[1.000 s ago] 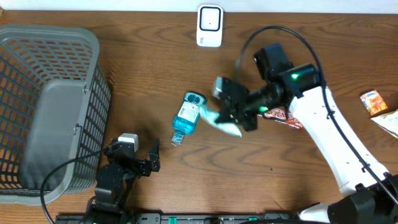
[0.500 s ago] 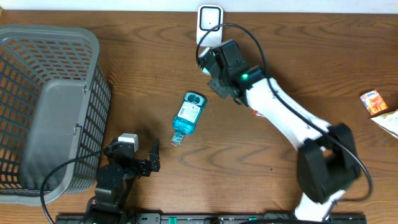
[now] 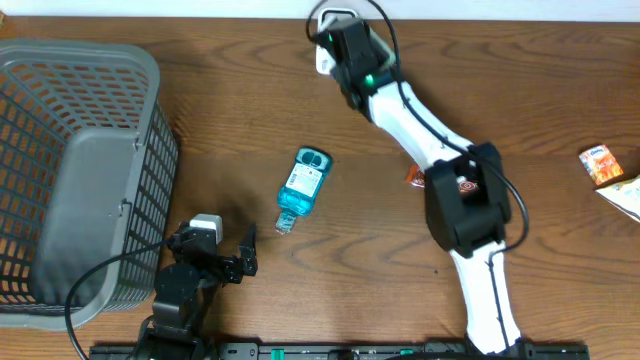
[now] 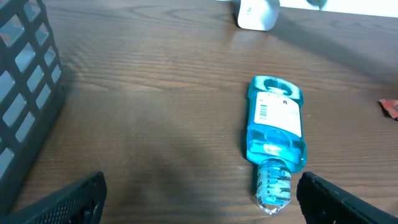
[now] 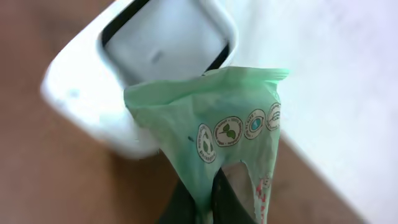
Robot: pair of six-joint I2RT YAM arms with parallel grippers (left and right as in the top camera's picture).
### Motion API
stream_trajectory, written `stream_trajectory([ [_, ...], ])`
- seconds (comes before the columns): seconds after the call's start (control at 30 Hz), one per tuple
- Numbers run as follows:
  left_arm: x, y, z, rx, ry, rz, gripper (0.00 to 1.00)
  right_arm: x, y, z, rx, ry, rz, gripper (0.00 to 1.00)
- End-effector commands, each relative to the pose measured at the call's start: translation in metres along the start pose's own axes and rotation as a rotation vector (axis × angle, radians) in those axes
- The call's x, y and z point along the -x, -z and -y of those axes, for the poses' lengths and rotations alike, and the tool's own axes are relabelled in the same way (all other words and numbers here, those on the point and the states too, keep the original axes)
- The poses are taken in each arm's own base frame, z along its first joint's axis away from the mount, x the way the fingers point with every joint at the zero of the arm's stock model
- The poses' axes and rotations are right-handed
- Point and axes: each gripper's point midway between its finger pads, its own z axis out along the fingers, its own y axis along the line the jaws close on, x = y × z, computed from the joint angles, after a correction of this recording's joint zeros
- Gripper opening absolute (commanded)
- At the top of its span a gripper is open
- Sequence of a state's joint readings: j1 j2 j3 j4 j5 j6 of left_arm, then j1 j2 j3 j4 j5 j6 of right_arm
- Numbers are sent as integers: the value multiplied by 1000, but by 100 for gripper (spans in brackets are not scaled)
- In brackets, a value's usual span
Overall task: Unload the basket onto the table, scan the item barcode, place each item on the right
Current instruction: 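Carry the wet-wipes package up to the white scanner, then carry the wet-wipes package to the right table edge and release it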
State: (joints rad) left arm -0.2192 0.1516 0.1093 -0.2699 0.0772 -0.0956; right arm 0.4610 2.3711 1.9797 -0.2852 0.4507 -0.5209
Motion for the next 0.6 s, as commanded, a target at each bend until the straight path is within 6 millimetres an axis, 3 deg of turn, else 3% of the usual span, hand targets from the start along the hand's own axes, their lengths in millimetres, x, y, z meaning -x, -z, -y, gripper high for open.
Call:
stream_trajectory([
  [0.0, -13, -3, 1, -10, -17, -35, 98, 18, -14, 30, -133, 124, -4, 1],
  [0.27, -13, -3, 1, -10, -17, -35, 98, 23, -34, 30, -200, 204, -27, 1],
  [0.57, -13, -3, 1, -10, -17, -35, 98, 27, -13, 23, -226, 264, -82, 1],
])
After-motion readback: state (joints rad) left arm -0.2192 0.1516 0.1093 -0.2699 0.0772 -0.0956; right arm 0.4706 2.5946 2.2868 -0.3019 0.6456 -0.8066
